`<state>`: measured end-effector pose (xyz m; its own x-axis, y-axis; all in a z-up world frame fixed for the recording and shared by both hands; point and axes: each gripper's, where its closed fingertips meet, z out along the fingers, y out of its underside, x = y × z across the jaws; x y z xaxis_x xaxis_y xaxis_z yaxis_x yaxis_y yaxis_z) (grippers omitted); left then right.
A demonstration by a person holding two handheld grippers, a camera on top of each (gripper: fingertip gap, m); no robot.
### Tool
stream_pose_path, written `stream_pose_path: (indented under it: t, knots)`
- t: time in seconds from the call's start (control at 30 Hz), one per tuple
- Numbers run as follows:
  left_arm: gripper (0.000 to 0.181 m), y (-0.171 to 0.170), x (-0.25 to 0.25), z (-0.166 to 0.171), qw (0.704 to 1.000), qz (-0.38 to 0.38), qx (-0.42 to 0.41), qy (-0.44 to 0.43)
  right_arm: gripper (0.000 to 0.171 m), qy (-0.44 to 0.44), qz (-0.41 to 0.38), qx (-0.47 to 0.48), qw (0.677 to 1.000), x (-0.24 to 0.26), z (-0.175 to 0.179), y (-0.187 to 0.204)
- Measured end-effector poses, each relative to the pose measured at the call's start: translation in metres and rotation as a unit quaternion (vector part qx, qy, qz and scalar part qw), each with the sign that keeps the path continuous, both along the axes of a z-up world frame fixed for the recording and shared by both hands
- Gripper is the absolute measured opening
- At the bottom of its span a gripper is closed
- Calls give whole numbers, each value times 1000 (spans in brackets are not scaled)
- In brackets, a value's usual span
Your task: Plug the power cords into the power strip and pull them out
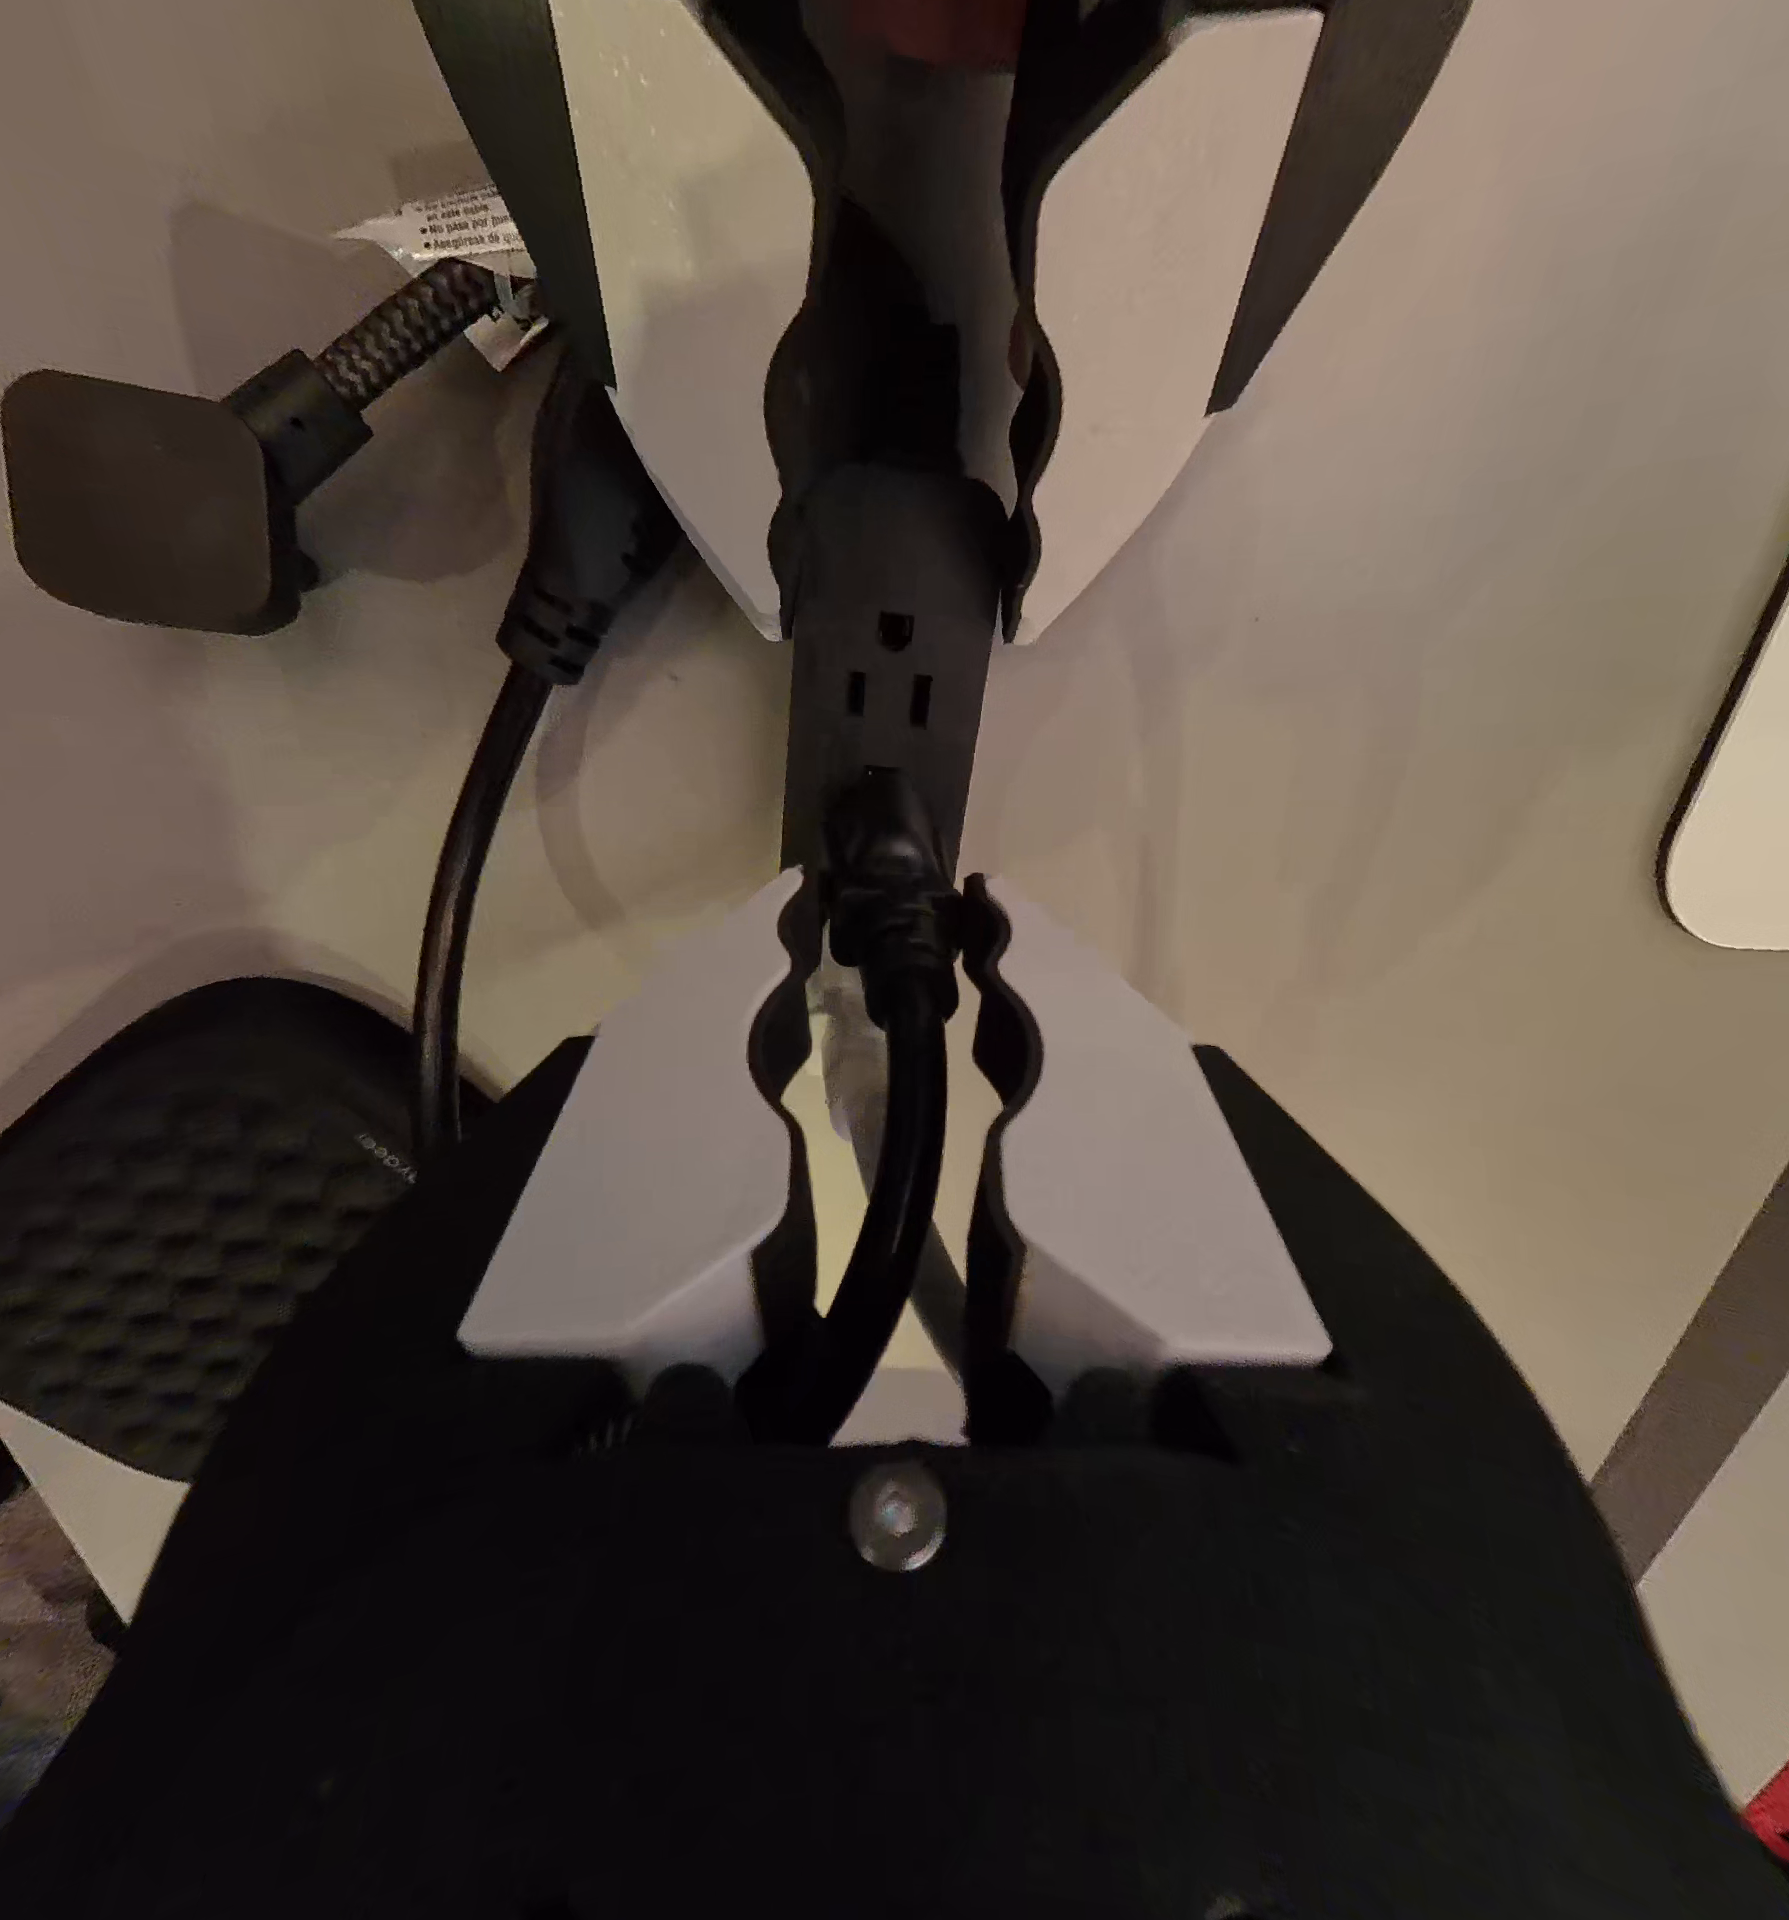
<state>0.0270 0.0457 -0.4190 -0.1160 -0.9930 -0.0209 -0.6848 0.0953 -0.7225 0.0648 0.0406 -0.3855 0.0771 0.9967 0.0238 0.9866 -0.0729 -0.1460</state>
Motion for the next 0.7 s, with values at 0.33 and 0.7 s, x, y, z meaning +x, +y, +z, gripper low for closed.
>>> stream_pose_path:
  t: [0.33,0.7]
  knots:
    - [44,-1,2,0,1000,-4,2,-2,23,8,-2,12,1000,3,0,-4]
    - [44,-2,2,1,1000,-5,8,-5,24,-8,14,60,998,2,0,-7]
